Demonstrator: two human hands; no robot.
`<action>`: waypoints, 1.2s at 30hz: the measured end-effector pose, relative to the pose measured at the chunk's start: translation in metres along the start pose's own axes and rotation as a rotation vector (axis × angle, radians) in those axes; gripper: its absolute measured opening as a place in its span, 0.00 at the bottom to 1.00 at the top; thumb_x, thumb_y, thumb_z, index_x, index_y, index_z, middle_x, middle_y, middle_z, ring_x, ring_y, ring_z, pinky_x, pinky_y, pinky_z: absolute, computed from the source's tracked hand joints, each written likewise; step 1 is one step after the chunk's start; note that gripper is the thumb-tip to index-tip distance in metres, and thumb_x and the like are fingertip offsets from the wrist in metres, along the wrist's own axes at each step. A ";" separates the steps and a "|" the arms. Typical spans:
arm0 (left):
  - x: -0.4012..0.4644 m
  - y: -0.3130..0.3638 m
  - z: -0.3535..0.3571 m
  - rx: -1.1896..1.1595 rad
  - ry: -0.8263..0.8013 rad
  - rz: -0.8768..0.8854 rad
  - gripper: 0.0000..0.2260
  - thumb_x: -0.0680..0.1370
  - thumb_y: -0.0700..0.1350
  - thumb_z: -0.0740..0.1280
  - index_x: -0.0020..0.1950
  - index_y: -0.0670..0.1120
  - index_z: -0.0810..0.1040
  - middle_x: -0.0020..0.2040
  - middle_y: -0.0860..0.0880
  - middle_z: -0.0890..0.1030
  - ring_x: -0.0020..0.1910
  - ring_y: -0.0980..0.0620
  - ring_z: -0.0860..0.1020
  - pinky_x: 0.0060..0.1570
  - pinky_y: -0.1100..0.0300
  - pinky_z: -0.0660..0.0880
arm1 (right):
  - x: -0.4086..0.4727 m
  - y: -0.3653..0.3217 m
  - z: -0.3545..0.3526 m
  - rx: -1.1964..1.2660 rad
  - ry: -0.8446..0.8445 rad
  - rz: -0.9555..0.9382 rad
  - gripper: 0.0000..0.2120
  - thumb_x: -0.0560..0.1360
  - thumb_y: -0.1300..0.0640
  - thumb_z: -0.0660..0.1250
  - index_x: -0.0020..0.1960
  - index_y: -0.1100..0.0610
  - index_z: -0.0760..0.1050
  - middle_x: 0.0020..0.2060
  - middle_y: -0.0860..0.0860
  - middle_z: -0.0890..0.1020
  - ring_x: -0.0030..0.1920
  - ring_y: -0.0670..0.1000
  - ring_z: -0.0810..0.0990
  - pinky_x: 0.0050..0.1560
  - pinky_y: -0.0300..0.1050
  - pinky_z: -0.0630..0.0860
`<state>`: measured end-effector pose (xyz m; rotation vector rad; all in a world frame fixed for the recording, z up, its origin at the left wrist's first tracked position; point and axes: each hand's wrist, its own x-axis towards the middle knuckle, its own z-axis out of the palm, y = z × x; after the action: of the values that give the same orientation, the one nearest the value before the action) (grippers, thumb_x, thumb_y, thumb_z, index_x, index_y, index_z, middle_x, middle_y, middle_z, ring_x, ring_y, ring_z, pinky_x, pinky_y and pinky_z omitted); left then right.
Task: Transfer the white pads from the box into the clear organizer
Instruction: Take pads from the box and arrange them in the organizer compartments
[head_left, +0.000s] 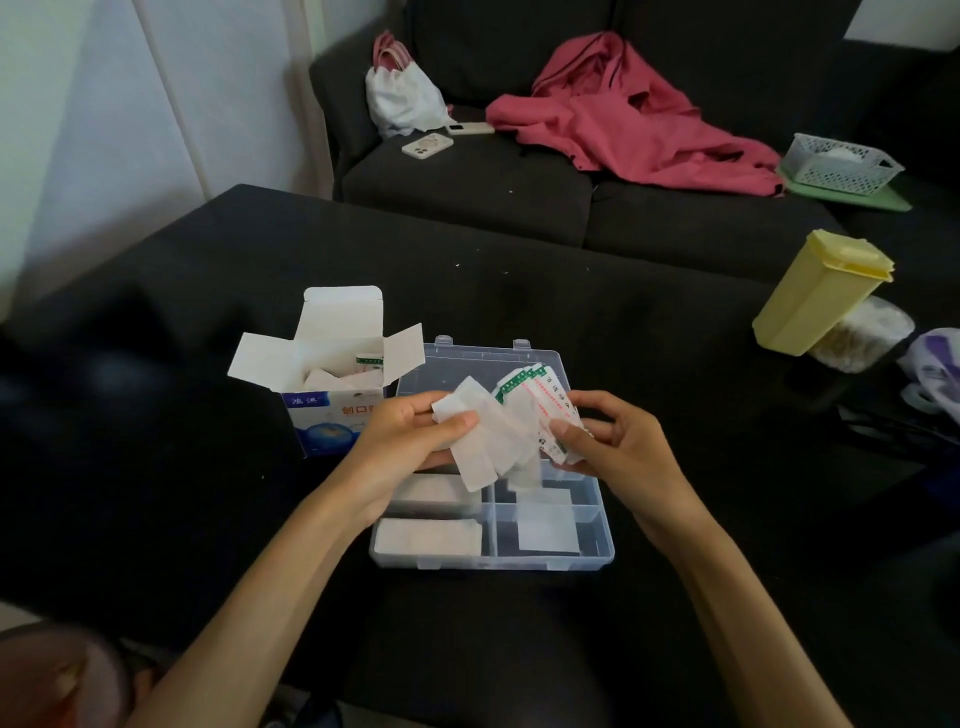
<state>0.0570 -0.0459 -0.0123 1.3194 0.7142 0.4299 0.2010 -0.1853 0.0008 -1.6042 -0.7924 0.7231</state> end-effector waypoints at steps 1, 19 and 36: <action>0.001 -0.001 0.000 -0.008 0.004 -0.012 0.07 0.75 0.42 0.69 0.50 0.53 0.78 0.46 0.55 0.84 0.44 0.59 0.83 0.40 0.65 0.80 | 0.000 0.000 0.001 -0.006 0.006 -0.006 0.12 0.74 0.61 0.66 0.56 0.50 0.72 0.46 0.47 0.82 0.44 0.44 0.84 0.37 0.37 0.79; 0.003 -0.018 0.015 0.445 0.041 0.065 0.10 0.75 0.41 0.70 0.53 0.52 0.74 0.56 0.51 0.81 0.45 0.61 0.79 0.36 0.68 0.77 | 0.007 0.014 0.001 -0.020 0.099 0.208 0.14 0.75 0.61 0.66 0.59 0.53 0.72 0.44 0.46 0.80 0.43 0.46 0.82 0.36 0.37 0.80; -0.002 -0.010 0.016 0.272 -0.130 -0.029 0.10 0.76 0.42 0.68 0.53 0.55 0.76 0.44 0.60 0.80 0.42 0.64 0.80 0.35 0.69 0.77 | 0.008 0.012 -0.004 -0.047 0.075 0.040 0.09 0.75 0.58 0.65 0.54 0.50 0.73 0.50 0.49 0.81 0.47 0.46 0.83 0.39 0.36 0.80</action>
<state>0.0657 -0.0606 -0.0207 1.5752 0.6989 0.2263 0.2103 -0.1829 -0.0106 -1.6841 -0.7294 0.6732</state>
